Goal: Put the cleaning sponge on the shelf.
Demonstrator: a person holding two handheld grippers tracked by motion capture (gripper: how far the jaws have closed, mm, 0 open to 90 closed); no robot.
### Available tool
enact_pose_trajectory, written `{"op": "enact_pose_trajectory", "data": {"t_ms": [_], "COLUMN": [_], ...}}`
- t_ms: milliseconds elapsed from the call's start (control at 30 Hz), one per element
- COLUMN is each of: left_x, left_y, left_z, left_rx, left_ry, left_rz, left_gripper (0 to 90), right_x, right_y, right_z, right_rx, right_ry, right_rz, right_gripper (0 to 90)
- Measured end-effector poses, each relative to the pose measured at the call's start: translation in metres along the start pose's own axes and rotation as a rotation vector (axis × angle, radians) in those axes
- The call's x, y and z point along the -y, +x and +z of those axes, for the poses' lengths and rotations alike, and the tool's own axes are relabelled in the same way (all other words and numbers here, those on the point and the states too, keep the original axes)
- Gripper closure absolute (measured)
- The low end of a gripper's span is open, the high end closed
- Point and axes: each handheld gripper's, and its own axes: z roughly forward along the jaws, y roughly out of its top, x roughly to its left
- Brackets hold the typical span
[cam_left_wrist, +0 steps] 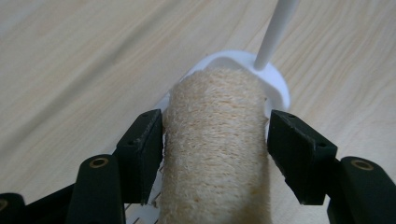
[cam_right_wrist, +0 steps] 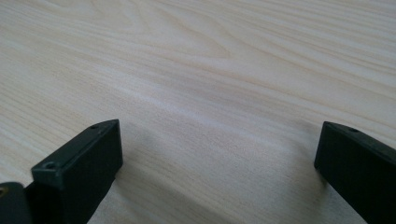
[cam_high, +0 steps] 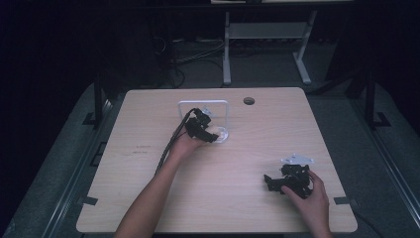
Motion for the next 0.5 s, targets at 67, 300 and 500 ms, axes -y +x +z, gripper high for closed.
{"op": "enact_pose_trajectory", "data": {"t_ms": [67,300,500], "left_x": [0.0,0.006,0.012], "left_y": [-0.001,-0.004,-0.01], "left_z": [-0.003,-0.032,-0.047], "left_rx": [-0.003,0.003,0.061], "left_ry": [-0.006,-0.077,-0.104], "left_rz": [0.004,-0.009,-0.002], "left_gripper": [36.0,46.5,75.9], "right_x": [0.0,0.0,0.0], "right_y": [0.0,0.0,0.0], "right_z": [0.0,0.0,0.0], "right_rx": [0.0,0.0,-0.001], "right_ry": [0.0,0.0,0.0], "right_rz": [0.0,-0.001,-0.001], "right_gripper": [0.6,0.6,0.6]}}
